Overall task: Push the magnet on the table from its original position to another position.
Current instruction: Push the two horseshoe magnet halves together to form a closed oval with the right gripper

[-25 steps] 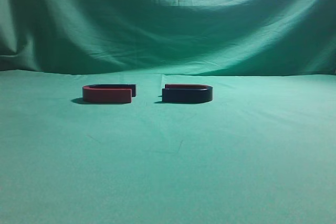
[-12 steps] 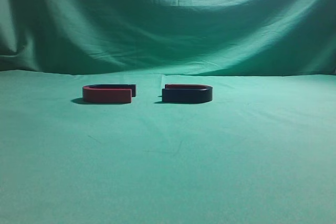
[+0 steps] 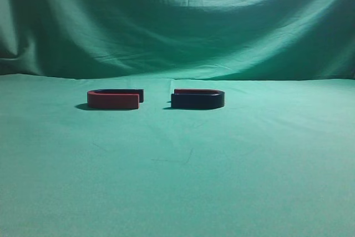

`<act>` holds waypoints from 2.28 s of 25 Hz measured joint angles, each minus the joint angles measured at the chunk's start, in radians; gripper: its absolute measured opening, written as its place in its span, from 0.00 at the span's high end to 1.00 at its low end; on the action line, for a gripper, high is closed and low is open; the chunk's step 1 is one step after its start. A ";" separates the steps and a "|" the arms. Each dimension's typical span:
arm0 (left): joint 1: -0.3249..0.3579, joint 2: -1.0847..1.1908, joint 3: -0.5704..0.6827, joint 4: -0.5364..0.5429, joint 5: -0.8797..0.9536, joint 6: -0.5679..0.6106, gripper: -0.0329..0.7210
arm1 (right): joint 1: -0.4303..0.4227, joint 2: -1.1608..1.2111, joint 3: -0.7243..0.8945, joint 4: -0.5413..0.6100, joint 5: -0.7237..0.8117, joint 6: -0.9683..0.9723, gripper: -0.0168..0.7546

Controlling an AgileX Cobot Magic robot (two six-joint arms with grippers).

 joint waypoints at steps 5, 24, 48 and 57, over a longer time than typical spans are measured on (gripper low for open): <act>0.000 0.000 0.000 0.000 0.000 0.000 0.46 | 0.128 0.208 -0.113 0.002 0.015 -0.004 0.98; 0.000 0.000 0.000 0.000 0.000 0.000 0.46 | 0.273 0.969 -0.657 -0.042 0.162 0.165 0.98; 0.000 0.000 0.000 0.000 0.000 0.000 0.46 | 0.320 1.205 -0.825 -0.059 0.039 0.168 0.98; 0.000 0.000 0.000 0.000 0.000 0.000 0.46 | 0.344 1.212 -0.825 -0.048 -0.024 0.168 0.98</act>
